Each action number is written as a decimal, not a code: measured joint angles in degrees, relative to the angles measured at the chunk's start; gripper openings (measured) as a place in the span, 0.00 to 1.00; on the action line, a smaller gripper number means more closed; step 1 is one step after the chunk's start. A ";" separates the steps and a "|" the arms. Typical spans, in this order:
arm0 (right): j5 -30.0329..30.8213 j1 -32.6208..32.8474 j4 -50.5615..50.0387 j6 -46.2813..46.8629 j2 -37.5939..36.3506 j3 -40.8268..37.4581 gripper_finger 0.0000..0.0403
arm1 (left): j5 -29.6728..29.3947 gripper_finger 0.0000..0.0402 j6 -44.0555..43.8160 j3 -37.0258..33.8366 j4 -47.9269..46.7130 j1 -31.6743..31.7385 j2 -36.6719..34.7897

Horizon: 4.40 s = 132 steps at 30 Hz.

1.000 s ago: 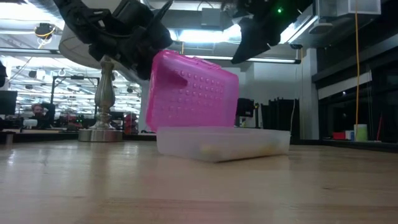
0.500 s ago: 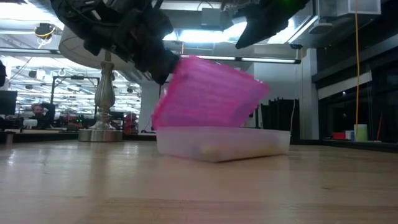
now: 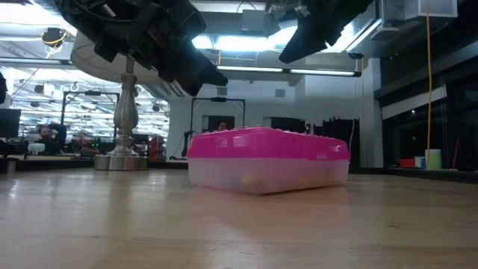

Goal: Pick & place school supplies into a supply box
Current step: Return to Home Position

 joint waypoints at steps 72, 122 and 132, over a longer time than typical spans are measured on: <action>-31.38 -10.80 37.12 -10.32 -44.89 -47.06 0.09 | -13.43 0.01 7.20 -28.72 -15.87 9.82 -73.62; -47.71 -23.69 30.60 -14.94 -54.21 -46.97 0.03 | -16.40 0.01 7.50 -36.04 -15.71 9.75 -80.49; -57.55 -32.97 27.31 -13.85 -56.41 -47.68 0.03 | -19.41 0.01 7.91 -36.04 -18.78 9.75 -81.95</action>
